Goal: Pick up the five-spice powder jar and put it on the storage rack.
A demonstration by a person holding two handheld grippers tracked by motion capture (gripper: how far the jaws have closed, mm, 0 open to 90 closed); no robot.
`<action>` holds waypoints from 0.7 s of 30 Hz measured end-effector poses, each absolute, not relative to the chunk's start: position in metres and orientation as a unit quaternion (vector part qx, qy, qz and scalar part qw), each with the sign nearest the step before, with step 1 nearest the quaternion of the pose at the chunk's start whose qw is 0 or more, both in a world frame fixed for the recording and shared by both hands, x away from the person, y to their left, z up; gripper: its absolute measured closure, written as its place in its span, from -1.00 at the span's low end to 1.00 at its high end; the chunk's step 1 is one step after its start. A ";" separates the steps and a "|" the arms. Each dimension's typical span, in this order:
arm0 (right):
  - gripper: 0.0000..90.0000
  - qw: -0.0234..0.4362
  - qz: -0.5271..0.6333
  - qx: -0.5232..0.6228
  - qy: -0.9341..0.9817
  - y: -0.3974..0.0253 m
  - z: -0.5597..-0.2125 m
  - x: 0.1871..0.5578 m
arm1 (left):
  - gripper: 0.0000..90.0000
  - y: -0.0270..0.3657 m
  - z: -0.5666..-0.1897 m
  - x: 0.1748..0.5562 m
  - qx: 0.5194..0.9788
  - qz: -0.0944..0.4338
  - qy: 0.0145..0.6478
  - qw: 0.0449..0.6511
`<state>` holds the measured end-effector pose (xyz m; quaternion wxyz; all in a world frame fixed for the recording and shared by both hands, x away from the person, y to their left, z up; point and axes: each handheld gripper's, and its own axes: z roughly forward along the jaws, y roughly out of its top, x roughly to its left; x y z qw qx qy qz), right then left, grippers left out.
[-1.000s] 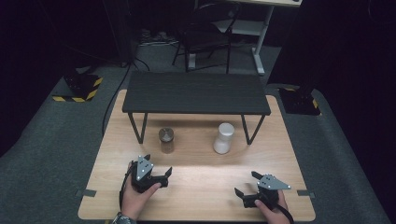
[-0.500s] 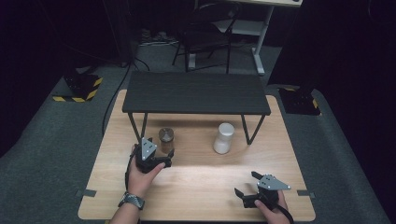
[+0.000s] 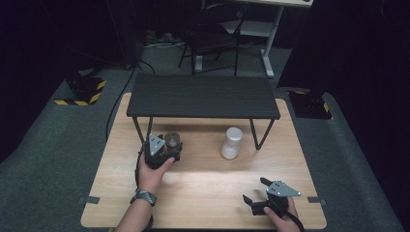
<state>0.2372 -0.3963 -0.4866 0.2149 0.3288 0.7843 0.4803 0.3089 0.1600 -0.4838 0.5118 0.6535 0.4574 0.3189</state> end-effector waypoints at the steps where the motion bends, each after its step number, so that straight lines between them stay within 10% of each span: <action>1: -0.99 0.215 0.481 0.329 0.784 -0.396 -0.487 0.237 | -0.55 0.159 -0.484 0.310 0.651 0.321 0.459 0.512; 21: -0.99 0.213 0.482 0.331 0.783 -0.397 -0.487 0.237 | -0.22 0.154 -0.494 0.311 0.639 0.329 0.454 0.526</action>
